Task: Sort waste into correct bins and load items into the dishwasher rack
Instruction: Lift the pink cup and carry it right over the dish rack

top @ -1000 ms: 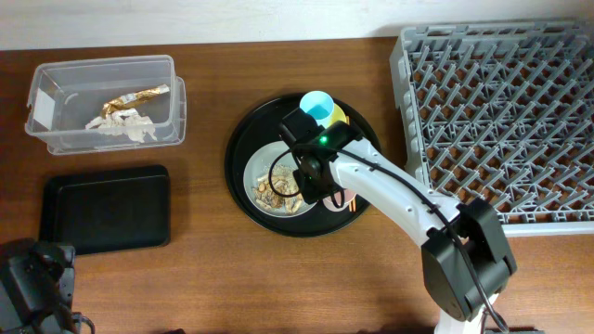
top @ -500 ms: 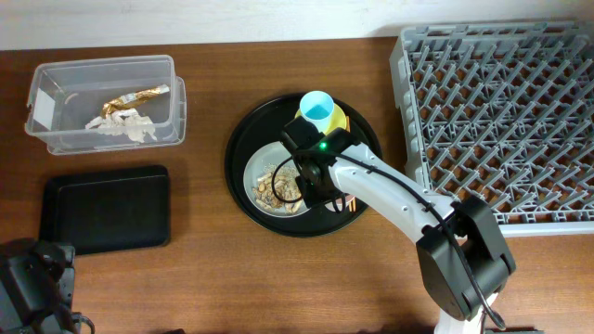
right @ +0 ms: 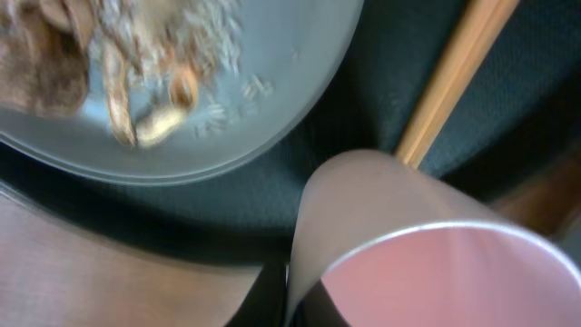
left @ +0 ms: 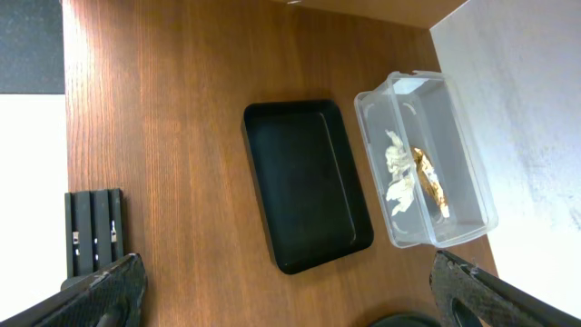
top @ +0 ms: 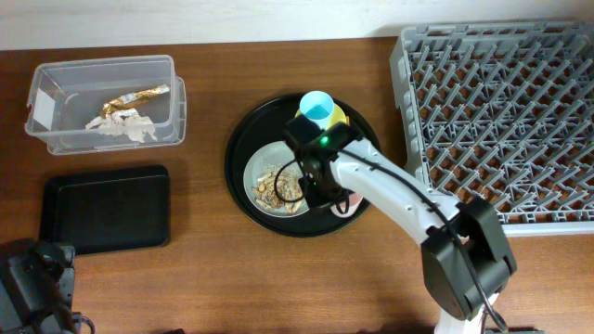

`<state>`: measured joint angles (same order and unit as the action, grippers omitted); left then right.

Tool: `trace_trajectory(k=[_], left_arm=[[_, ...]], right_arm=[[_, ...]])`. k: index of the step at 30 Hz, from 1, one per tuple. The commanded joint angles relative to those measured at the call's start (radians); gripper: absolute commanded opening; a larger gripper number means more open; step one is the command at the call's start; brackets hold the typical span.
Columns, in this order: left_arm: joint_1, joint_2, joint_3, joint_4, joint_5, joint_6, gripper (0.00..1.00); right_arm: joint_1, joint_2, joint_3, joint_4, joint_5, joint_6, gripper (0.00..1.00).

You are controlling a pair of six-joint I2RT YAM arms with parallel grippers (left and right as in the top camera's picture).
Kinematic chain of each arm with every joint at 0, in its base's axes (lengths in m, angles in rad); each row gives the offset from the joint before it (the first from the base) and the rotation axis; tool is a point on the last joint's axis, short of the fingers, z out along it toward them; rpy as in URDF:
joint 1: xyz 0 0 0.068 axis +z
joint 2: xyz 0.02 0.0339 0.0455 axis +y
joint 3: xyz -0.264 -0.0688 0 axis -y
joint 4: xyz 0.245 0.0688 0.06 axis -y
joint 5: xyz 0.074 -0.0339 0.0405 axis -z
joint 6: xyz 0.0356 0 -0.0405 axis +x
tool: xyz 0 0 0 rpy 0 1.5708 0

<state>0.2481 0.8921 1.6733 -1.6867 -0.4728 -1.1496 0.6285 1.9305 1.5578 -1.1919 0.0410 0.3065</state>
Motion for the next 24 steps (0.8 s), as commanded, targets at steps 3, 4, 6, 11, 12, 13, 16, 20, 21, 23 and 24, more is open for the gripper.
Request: trace_trajectory(k=[3,4,6,11,12,13,16,20,21,23,24], left_arm=[[0.003,0.0,-0.002,-0.001,-0.018,-0.012,0.99],[0.003,0.0,-0.002,-0.001,-0.018,-0.012,0.99],[0.003,0.0,-0.002,-0.001,-0.018,-0.012,0.99],[0.003,0.0,-0.002,-0.001,-0.018,-0.012,0.99],[0.003,0.0,-0.002,-0.001,-0.018,-0.012,0.99],[0.003,0.0,-0.002,-0.001,-0.018,-0.012,0.99],[0.003,0.0,-0.002,-0.001,-0.018,-0.012,0.99],[0.003,0.0,-0.002,-0.001,-0.018,-0.012,0.99],[0.003,0.0,-0.002,-0.001,-0.018,-0.012,0.99],[0.003,0.0,-0.002,-0.001,-0.018,-0.012,0.99],[0.003,0.0,-0.002,-0.001,-0.018,-0.012,0.99]], right_arm=[[-0.109,-0.094,0.322,-0.237,-0.05,-0.042,0.04],[-0.146,-0.102,0.42,-0.291,-0.101,-0.093,0.04],[-0.224,-0.111,0.589,-0.368,-0.2,-0.187,0.04],[-0.51,-0.112,0.86,-0.448,-0.288,-0.333,0.04],[-0.557,-0.112,0.866,-0.445,-0.303,-0.353,0.04],[-0.637,-0.111,0.866,-0.438,-0.351,-0.372,0.04],[-0.862,-0.074,0.844,-0.406,-0.61,-0.431,0.04],[-1.067,0.026,0.782,-0.288,-0.953,-0.483,0.04],[-1.088,0.051,0.776,-0.264,-0.987,-0.483,0.04],[-1.135,0.126,0.774,-0.205,-1.066,-0.483,0.04],[-1.15,0.154,0.774,-0.182,-1.104,-0.483,0.04]])
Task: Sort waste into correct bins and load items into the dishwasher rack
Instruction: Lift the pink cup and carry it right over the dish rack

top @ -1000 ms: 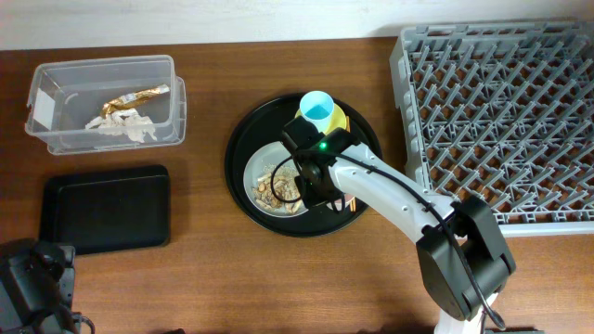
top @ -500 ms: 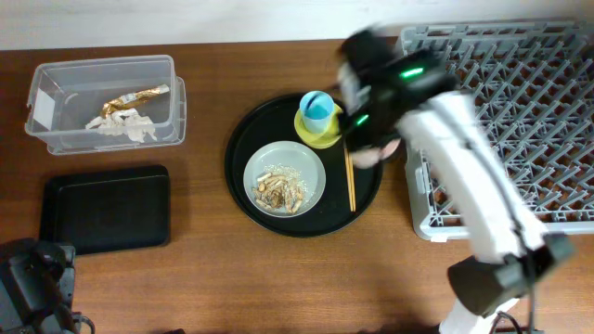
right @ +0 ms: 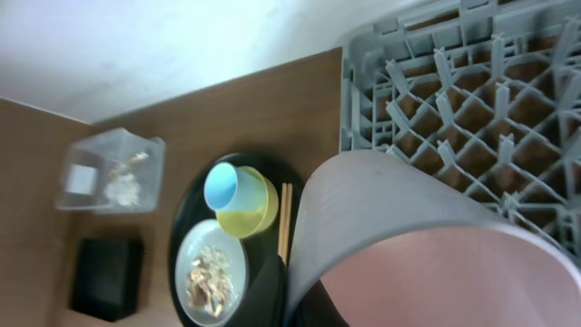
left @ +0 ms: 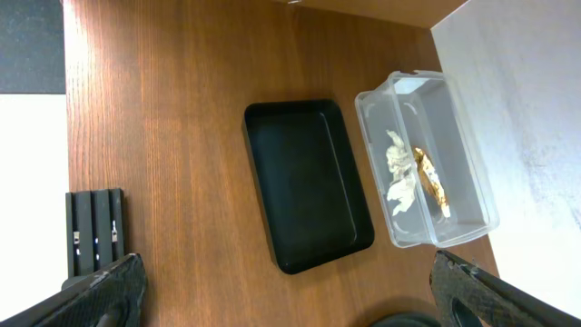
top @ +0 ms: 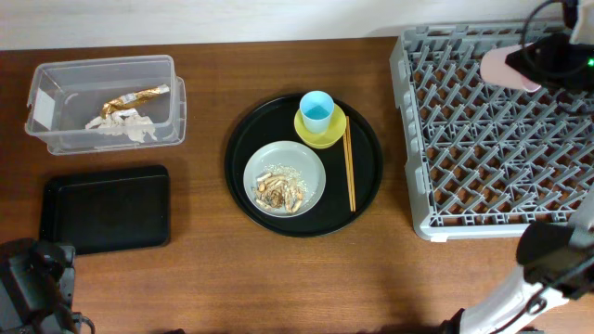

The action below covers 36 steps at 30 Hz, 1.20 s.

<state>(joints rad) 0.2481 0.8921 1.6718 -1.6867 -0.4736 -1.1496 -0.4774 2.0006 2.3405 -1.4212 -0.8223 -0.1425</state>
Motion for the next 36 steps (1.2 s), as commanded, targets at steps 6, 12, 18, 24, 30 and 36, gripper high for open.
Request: trace_trajectory(k=[6,12,18,24,30,36], left_arm=[[0.003,0.0,0.0,-0.001,-0.017,-0.012,0.99],[0.003,0.0,0.0,-0.001,-0.017,-0.012,0.99],[0.003,0.0,0.0,-0.001,-0.017,-0.012,0.99],[0.003,0.0,0.0,-0.001,-0.017,-0.012,0.99],[0.003,0.0,0.0,-0.001,-0.017,-0.012,0.99],[0.003,0.0,0.0,-0.001,-0.017,-0.012,0.99]], right_arm=[[-0.122,0.245,-0.009,0.223,-0.592,-0.032,0.04],[-0.169,0.393,-0.009,0.489,-0.641,0.261,0.04],[-0.179,0.476,-0.013,0.512,-0.556,0.367,0.04],[-0.178,0.518,-0.042,0.467,-0.554,0.402,0.04],[-0.181,0.529,-0.137,0.421,-0.517,0.5,0.04],[-0.208,0.529,-0.145,0.271,-0.23,0.447,0.04]])
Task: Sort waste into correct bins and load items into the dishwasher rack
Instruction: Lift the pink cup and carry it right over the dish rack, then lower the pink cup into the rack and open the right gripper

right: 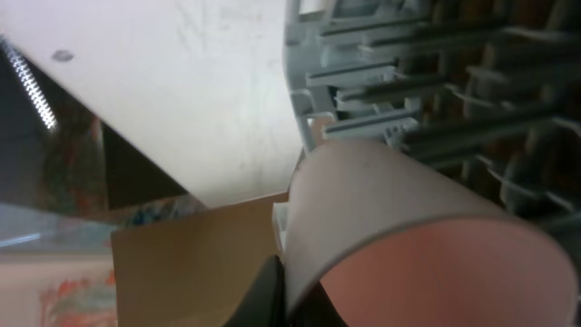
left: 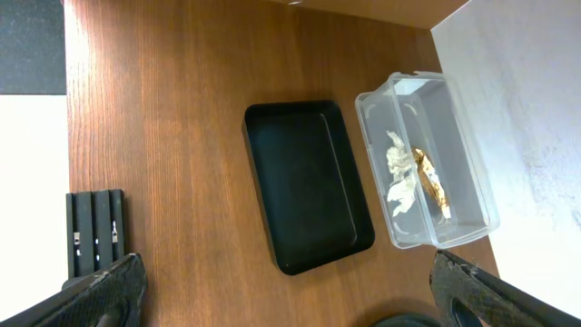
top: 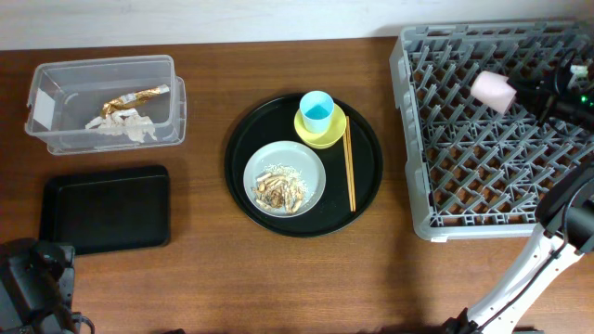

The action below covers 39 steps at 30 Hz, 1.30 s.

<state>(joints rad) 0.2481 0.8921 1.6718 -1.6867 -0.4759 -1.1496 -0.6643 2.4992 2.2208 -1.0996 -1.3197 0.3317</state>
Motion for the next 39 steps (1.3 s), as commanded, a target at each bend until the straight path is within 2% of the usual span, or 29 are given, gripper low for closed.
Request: trace_trajectory(k=[1,4,8,16,19,21,25,26,27,33,39], left_arm=[[0.003,0.0,0.0,-0.001,-0.014,-0.012,0.99],[0.003,0.0,0.0,-0.001,-0.014,-0.012,0.99],[0.003,0.0,0.0,-0.001,-0.014,-0.012,0.99],[0.003,0.0,0.0,-0.001,-0.014,-0.012,0.99],[0.003,0.0,0.0,-0.001,-0.014,-0.012,0.99],[0.003,0.0,0.0,-0.001,-0.014,-0.012,0.99],[0.003,0.0,0.0,-0.001,-0.014,-0.012,0.99],[0.003,0.0,0.0,-0.001,-0.014,-0.012,0.99],[0.003,0.0,0.0,-0.001,-0.014,-0.012,0.99],[0.003,0.0,0.0,-0.001,-0.014,-0.012,0.99],[0.003,0.0,0.0,-0.001,-0.014,-0.012,0.99]], right_arm=[[-0.029,0.03,-0.026,-0.058,0.266,-0.04,0.04],[-0.052,0.028,-0.025,-0.087,0.262,-0.04,0.04],[-0.083,0.021,-0.024,-0.133,0.262,-0.067,0.13],[-0.09,-0.024,0.018,-0.266,0.292,-0.116,0.2],[-0.09,-0.084,0.061,-0.311,0.382,-0.108,0.23],[-0.091,-0.142,0.091,-0.333,0.51,-0.059,0.26],[-0.089,-0.267,0.11,-0.361,0.812,0.056,0.48],[-0.089,-0.303,0.11,-0.365,0.854,0.071,0.54],[-0.089,-0.329,0.11,-0.364,0.862,0.071,0.55],[-0.063,-0.462,0.11,-0.33,0.861,0.085,0.56],[0.092,-0.474,0.11,-0.322,0.822,-0.006,0.51]])
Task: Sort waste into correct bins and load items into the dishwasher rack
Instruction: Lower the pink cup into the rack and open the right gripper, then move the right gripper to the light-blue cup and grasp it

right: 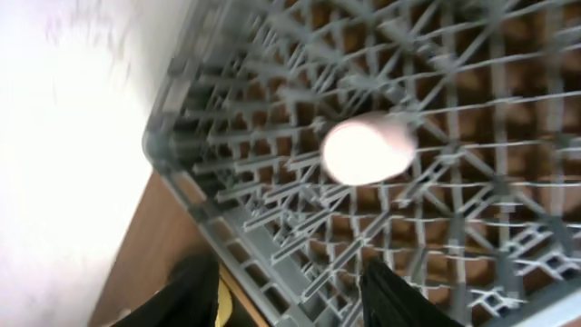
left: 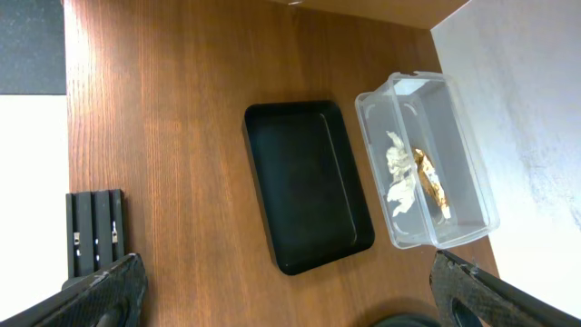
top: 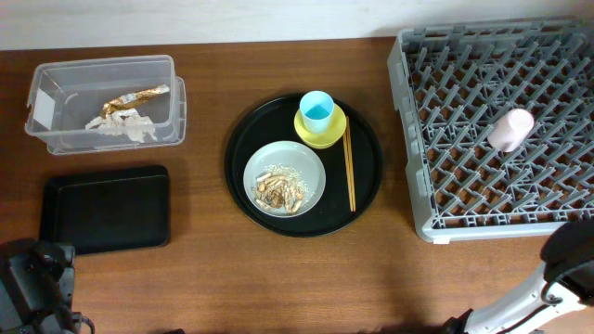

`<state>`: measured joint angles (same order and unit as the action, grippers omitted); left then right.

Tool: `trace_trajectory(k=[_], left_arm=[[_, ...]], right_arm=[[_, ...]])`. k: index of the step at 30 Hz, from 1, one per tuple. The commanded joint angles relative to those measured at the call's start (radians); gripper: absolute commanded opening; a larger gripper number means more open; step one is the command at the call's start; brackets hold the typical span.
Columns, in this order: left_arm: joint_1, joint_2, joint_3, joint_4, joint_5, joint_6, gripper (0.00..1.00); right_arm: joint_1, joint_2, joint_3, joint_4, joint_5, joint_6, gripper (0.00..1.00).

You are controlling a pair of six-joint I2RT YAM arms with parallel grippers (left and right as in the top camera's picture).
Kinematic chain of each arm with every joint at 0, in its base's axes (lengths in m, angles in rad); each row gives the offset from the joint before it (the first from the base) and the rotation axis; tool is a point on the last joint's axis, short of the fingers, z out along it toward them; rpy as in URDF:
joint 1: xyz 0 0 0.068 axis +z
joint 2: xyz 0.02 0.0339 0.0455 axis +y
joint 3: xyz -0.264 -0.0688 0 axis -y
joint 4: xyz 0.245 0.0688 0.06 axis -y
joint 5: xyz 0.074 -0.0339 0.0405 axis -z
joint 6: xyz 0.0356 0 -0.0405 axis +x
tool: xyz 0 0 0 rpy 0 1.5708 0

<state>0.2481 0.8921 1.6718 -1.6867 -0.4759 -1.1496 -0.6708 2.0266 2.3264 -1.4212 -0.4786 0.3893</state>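
A pink cup [top: 511, 129] rests tilted among the tines of the grey dishwasher rack [top: 408, 139] at the right. The right wrist view shows the same pink cup [right: 368, 150] in the rack [right: 227, 182], well beyond my right gripper [right: 290, 304], which is open and empty. The round black tray [top: 243, 199] holds a plate of food scraps [top: 284, 179], a blue cup [top: 316, 109] on a yellow saucer [top: 334, 134], and chopsticks [top: 349, 172]. My left gripper [left: 295, 309] is open above the table's left end, holding nothing.
A clear bin [top: 102, 104] with a wrapper and crumpled paper stands at the back left, with a black rectangular tray [top: 104, 209] in front of it. The left arm's base [top: 32, 283] fills the front left corner. Part of the right arm [top: 566, 264] shows at the front right.
The right gripper has let go of the pink cup, which now lies in the rack. The gripper is open, drawn back and out of the overhead view. The left arm is unmoved.
The right gripper was first shut on the pink cup at the round tray. It then held the cup over the rack's far side, then lower among the tines. Now the cup lies in the rack, released. The left arm stayed still throughout.
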Motion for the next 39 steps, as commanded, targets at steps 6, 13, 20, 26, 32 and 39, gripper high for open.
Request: trace_trajectory(k=[6,13,20,26,32,39], left_arm=[[0.003,0.0,0.0,-0.001,-0.014,-0.012,0.99],[0.003,0.0,0.0,-0.001,-0.014,-0.012,0.99],[0.003,0.0,0.0,-0.001,-0.014,-0.012,0.99],[0.003,0.0,0.0,-0.001,-0.014,-0.012,0.99],[0.003,0.0,0.0,-0.001,-0.014,-0.012,0.99],[0.003,0.0,0.0,-0.001,-0.014,-0.012,0.99]], right_arm=[[0.404,-0.019,0.004,-0.024,0.078,-0.21,0.49],[0.802,0.008,-0.027,-0.015,0.395,-0.224,0.5],[1.035,0.117,-0.028,0.141,0.422,-0.225,0.53],[1.131,0.272,-0.028,0.418,0.451,-0.225,0.68],[1.142,0.415,-0.028,0.491,0.496,-0.224,0.66],[1.142,0.436,-0.028,0.494,0.578,-0.224,0.51]])
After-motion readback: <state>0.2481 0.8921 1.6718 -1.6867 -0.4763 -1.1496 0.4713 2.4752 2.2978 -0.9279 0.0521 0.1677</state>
